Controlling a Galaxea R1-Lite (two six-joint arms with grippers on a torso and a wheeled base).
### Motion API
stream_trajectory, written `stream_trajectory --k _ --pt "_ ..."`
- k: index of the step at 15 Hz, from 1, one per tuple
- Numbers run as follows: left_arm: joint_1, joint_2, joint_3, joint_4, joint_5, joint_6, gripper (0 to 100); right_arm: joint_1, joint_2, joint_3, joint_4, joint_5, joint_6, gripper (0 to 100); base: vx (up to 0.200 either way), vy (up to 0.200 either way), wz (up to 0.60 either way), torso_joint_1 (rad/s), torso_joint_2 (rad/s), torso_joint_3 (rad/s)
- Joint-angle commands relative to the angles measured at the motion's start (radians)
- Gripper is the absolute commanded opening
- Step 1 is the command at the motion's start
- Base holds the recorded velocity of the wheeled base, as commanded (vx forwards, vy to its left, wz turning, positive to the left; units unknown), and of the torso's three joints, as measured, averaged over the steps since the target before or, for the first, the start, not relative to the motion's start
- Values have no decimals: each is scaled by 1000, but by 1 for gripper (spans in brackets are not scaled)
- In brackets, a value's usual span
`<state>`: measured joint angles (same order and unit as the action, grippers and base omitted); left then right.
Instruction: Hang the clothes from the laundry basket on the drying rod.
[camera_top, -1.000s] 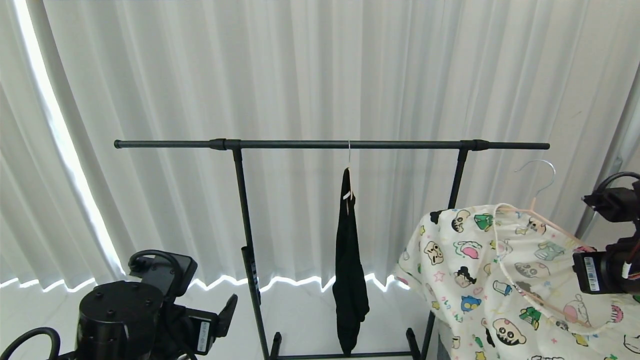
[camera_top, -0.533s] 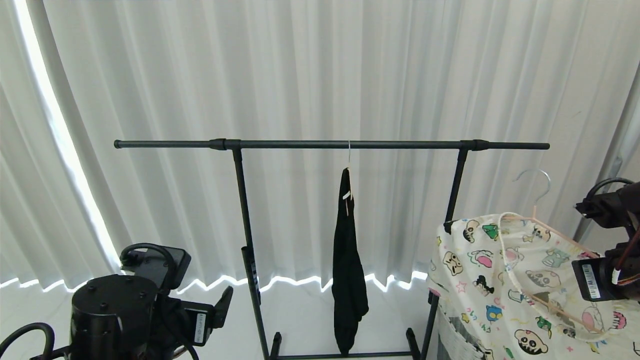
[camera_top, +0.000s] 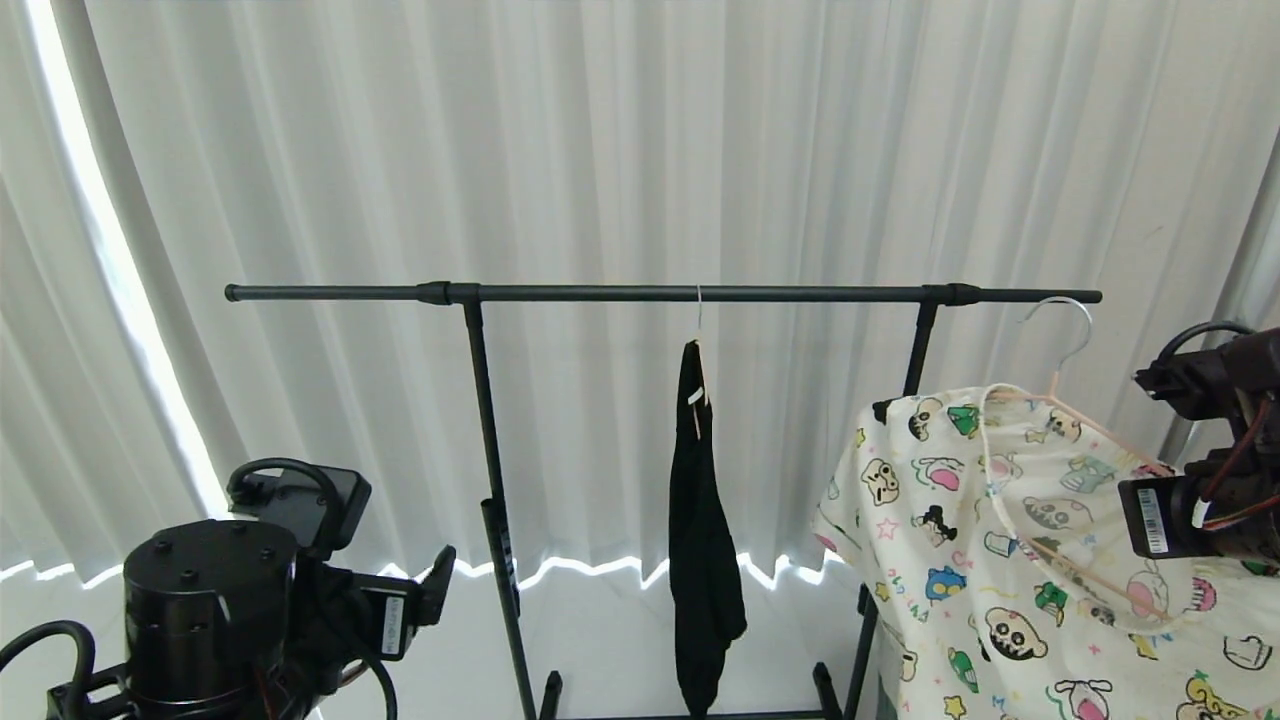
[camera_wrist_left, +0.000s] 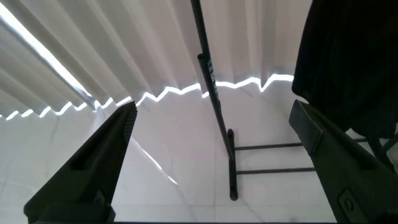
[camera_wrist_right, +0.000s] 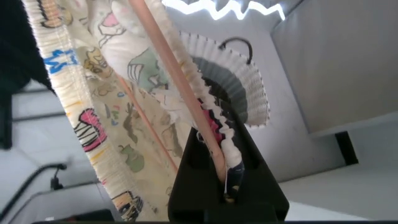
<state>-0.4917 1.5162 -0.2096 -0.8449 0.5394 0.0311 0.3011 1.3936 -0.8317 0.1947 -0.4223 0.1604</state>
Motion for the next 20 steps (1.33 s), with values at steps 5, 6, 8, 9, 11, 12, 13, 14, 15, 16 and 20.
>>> stream_trajectory --k 5,6,8,9,11,12,13,14,15,16,20 --pt "-2 1 1 0 -1 0 100 4 82 -102 -55 0 -22 0 200 0 0 -1 1 2" --pt "-2 1 -1 0 -1 0 100 6 82 -106 -57 0 -42 0 200 0 0 7 2 2" --pt "-7 1 -1 0 -1 0 100 6 84 -102 -58 0 -59 0 200 0 0 5 0 0" --pt "-7 1 -1 0 -1 0 100 6 88 -102 -58 0 -61 0 200 0 0 2 -2 2" --pt "-7 2 -1 0 -1 0 100 7 94 -99 -58 0 -59 0 200 0 0 0 0 7" --pt "-5 2 1 -2 -1 0 100 7 96 -99 -58 0 -59 0 200 0 0 2 2 2" --pt "-7 4 1 0 -1 0 100 7 105 -96 -58 0 -59 0 200 0 0 7 2 2" --pt "-7 4 2 -2 -1 0 100 7 110 -96 -58 0 -58 0 0 0 0 0 0 0" --pt "-5 4 6 0 -1 -2 100 7 119 -96 -58 0 -56 0 0 0 0 0 0 0" --pt "-7 4 4 -2 -2 -2 100 7 133 -98 -60 0 -55 0 0 0 0 0 0 0" --pt "-7 4 4 -2 -2 -2 100 6 188 -102 -132 2 -59 0 0 0 0 0 0 0"
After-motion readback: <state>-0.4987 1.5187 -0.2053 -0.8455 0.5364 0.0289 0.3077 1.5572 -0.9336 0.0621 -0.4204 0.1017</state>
